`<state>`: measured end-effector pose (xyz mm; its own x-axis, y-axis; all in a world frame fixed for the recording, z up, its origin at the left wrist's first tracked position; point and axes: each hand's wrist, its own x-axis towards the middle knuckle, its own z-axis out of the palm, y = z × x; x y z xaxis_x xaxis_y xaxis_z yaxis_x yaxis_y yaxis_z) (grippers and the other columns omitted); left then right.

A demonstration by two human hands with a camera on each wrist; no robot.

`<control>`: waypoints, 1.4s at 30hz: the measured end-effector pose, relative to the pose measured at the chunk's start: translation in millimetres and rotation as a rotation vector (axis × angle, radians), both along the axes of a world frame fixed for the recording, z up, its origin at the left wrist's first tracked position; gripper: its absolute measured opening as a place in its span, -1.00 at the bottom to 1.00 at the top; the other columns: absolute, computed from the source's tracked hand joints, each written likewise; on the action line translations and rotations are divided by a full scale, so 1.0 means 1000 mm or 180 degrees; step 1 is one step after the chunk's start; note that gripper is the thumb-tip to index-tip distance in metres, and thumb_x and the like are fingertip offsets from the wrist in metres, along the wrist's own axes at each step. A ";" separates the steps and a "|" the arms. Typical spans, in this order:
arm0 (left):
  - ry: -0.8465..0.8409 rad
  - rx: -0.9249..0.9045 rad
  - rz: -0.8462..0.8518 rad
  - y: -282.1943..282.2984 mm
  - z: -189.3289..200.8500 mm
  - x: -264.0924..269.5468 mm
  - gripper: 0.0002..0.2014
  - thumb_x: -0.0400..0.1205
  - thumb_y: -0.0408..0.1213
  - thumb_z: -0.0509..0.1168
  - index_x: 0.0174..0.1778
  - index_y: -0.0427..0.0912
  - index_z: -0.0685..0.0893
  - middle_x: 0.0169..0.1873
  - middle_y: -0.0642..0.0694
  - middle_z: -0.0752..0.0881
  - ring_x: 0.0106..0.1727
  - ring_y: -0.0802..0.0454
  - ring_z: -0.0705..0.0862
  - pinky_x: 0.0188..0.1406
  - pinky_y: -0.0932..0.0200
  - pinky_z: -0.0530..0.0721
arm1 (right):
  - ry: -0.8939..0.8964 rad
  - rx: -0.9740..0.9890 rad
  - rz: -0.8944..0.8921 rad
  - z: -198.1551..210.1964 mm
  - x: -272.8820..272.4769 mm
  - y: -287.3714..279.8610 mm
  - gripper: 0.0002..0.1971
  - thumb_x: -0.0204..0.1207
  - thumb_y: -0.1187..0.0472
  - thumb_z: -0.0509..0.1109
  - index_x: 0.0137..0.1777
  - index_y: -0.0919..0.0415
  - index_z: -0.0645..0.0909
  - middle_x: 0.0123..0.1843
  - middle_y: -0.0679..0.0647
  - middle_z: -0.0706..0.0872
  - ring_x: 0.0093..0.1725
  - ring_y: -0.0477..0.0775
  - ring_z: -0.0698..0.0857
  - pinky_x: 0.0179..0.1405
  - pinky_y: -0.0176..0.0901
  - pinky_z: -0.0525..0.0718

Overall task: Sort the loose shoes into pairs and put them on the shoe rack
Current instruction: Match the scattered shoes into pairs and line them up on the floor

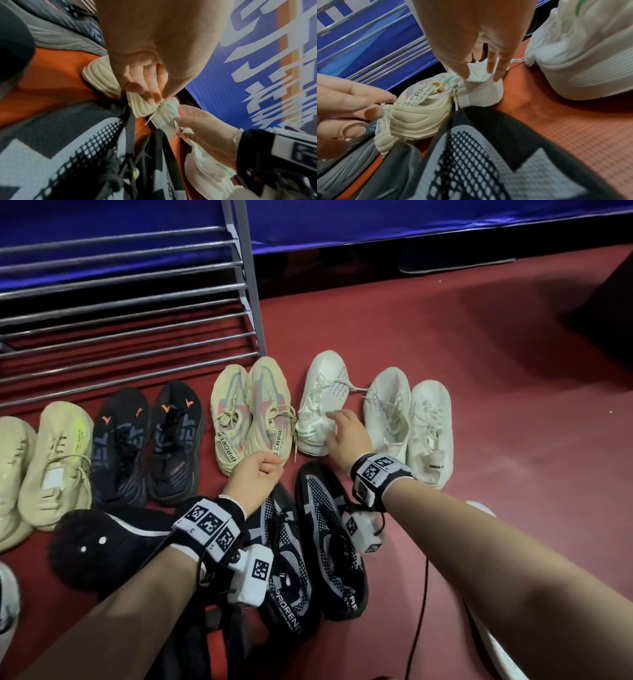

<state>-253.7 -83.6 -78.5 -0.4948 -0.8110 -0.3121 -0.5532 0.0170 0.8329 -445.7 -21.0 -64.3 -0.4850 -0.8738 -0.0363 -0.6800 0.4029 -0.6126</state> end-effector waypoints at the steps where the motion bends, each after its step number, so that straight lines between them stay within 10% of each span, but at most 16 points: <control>1: -0.0009 -0.0017 0.0003 -0.002 0.001 0.000 -0.87 0.57 -0.35 0.35 -0.07 -0.02 0.69 -0.31 -0.06 0.69 -0.09 -0.22 0.76 0.14 -0.10 0.71 | -0.0078 0.0182 0.0069 -0.002 0.002 -0.005 -0.50 0.56 0.36 0.28 0.53 0.31 0.41 0.55 0.22 0.41 0.50 0.22 0.45 0.51 -0.13 0.31; 5: -0.0083 -0.0053 -0.0016 -0.011 0.001 0.001 -0.88 0.57 -0.34 0.35 -0.07 -0.01 0.69 -0.33 0.03 0.68 -0.14 -0.09 0.73 0.17 -0.07 0.70 | -0.0204 0.0684 0.0144 -0.006 0.010 -0.026 -0.33 0.57 0.29 0.31 0.66 0.15 0.18 0.69 0.13 0.19 0.57 0.30 0.34 0.56 -0.03 0.27; 10: -0.0210 -0.0051 -0.0064 -0.019 -0.003 -0.003 -0.88 0.56 -0.31 0.36 -0.08 0.02 0.67 -0.41 0.12 0.63 -0.20 -0.01 0.68 0.17 -0.03 0.69 | -0.0852 0.0890 0.0001 -0.005 0.013 -0.039 -0.29 0.46 0.03 0.41 0.60 0.04 0.26 0.43 0.17 0.58 0.43 0.30 0.53 0.45 0.01 0.47; 16: -0.0246 0.0034 -0.0038 -0.017 -0.002 -0.004 -0.88 0.57 -0.31 0.36 -0.06 0.01 0.66 -0.44 0.15 0.58 -0.22 0.01 0.66 0.19 -0.08 0.68 | 0.0004 0.0911 0.0195 0.000 0.022 -0.034 -0.73 0.51 0.08 0.39 -0.14 0.20 0.37 -0.11 0.13 0.54 -0.12 0.24 0.63 -0.16 -0.11 0.55; 21: -0.0053 0.0070 0.0012 -0.002 0.017 -0.007 -0.95 0.63 -0.19 0.30 -0.02 0.02 0.62 -0.30 0.09 0.64 -0.02 -0.10 0.76 0.19 -0.08 0.68 | -0.0055 0.0303 0.0065 0.013 0.036 -0.005 -0.80 0.47 0.27 0.36 -0.20 0.14 0.34 -0.21 0.18 0.61 -0.17 0.25 0.65 -0.11 0.02 0.67; 28: 0.0601 0.0605 0.0285 0.037 0.064 -0.022 -0.56 0.65 0.12 0.19 0.30 -0.10 0.54 0.14 -0.11 0.67 0.09 -0.06 0.68 -0.11 0.08 0.72 | 0.0502 -0.0377 0.0634 0.050 0.051 0.029 -0.74 0.33 0.46 0.31 -0.27 0.11 0.34 -0.24 0.21 0.63 -0.19 0.31 0.61 -0.27 0.10 0.59; 33: 0.1349 0.1188 0.0504 0.054 0.086 -0.019 -0.40 0.47 0.31 0.25 0.27 -0.04 0.58 0.13 -0.13 0.73 0.11 -0.06 0.72 0.11 -0.12 0.72 | 0.1211 -0.0782 0.1046 0.070 0.064 0.063 -0.80 0.25 0.45 0.31 -0.16 0.21 0.52 -0.23 0.12 0.62 -0.23 0.23 0.56 -0.40 0.02 0.59; 42: 0.1528 0.0456 0.0579 0.058 0.118 -0.024 -0.38 0.34 -0.13 0.35 0.39 0.03 0.49 0.29 -0.11 0.67 0.29 -0.04 0.66 0.35 -0.15 0.60 | 0.1690 -0.1739 0.1064 0.090 0.080 0.084 -0.79 0.26 0.32 0.13 -0.12 0.07 0.31 -0.28 0.09 0.63 -0.23 0.03 0.31 -0.32 -0.21 0.29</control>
